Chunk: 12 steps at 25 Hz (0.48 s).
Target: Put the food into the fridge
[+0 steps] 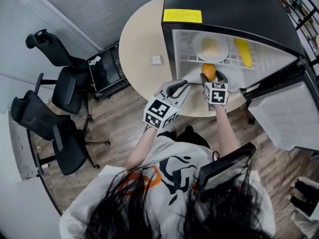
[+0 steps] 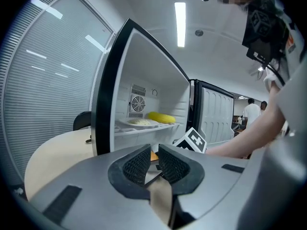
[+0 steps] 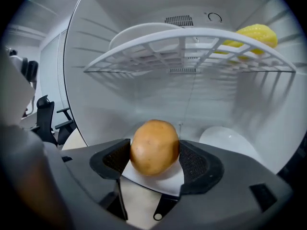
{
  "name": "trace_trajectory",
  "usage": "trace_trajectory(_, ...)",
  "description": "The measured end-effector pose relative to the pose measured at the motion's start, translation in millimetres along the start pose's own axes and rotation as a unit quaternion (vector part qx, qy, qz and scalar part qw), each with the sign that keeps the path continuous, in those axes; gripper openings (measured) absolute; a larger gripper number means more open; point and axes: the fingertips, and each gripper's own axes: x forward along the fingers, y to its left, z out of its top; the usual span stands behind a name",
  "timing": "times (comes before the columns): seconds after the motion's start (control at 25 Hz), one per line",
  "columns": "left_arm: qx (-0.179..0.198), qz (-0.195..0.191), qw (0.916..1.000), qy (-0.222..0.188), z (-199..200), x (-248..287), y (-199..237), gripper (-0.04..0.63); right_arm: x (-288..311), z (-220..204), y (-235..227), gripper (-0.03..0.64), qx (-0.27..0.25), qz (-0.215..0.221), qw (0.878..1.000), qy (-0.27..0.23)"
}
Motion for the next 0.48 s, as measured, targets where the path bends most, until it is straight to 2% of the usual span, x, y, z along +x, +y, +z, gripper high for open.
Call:
trace_trajectory(0.2, -0.002, 0.008, 1.0000, 0.005, -3.4, -3.9, 3.6, 0.044, 8.5, 4.2, -4.3, 0.325, 0.006, 0.006, 1.000, -0.013)
trace_trajectory(0.36, -0.003, 0.009, 0.9999, 0.008, -5.8, -4.1, 2.9, 0.044, 21.5, -3.0, 1.3, 0.327, -0.003, 0.018, 1.000, 0.017)
trace_trajectory(0.48, -0.002, 0.007, 0.9999, 0.012, -7.3, -3.7, -0.1, 0.044, 23.1, -1.3, 2.6, 0.327, -0.010, 0.017, 1.000, 0.019)
